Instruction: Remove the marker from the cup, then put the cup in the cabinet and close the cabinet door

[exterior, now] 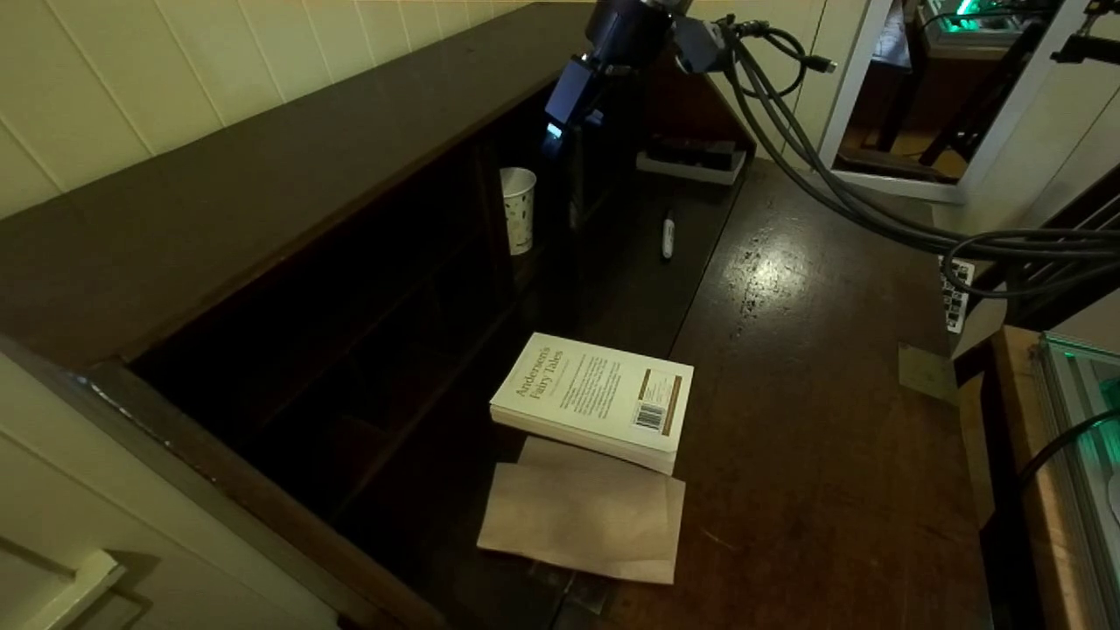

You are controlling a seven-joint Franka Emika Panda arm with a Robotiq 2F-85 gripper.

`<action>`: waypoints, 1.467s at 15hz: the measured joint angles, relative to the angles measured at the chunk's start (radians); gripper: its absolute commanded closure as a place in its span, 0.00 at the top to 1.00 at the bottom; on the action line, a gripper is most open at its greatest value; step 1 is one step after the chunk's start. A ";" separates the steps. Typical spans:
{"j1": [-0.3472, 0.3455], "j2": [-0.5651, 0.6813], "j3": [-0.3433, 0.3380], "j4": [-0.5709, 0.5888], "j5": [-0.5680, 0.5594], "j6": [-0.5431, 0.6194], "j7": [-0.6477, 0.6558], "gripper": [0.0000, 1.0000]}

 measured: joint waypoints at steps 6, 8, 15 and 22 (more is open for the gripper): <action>-0.004 0.008 0.027 0.009 0.097 0.003 -0.087 1.00; -0.004 0.012 0.028 0.011 0.107 0.015 -0.093 1.00; -0.003 0.049 0.049 0.016 0.224 0.139 -0.103 1.00; -0.004 0.038 0.070 0.014 0.248 0.004 -0.154 1.00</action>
